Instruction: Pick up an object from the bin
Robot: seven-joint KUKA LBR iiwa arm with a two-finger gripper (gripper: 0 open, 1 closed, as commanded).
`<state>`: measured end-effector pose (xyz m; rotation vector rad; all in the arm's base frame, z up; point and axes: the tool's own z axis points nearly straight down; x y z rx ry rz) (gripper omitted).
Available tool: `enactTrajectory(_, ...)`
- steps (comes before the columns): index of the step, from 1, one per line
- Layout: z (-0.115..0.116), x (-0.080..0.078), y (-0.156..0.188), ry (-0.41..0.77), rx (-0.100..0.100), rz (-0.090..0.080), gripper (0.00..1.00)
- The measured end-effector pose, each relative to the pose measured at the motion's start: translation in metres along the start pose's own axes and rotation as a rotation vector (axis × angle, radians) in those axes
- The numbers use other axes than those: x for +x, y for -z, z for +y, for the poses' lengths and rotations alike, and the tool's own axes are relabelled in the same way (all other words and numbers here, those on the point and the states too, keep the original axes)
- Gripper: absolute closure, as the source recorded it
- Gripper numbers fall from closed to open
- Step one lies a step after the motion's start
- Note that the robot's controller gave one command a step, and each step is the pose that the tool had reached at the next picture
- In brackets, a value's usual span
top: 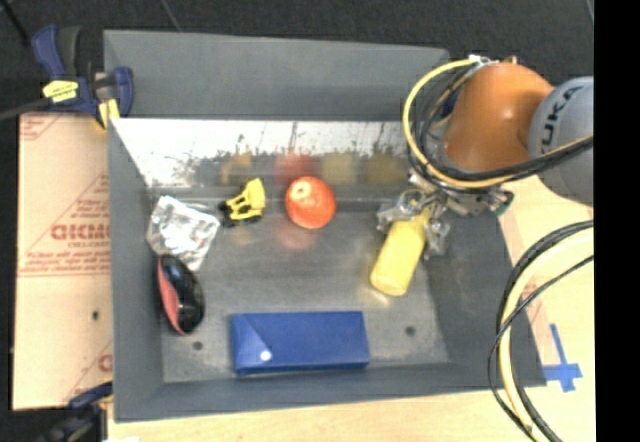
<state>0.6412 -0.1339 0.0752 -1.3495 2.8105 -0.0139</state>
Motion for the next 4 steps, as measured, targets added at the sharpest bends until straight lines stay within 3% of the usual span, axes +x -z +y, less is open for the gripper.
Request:
enactTrajectory(2, 0.0, 0.0, 0.003, 0.0, 0.0, 0.0, 1.0)
enactTrajectory(4, 0.001, 0.002, 0.037, -0.002, -0.007, 0.007, 1.0)
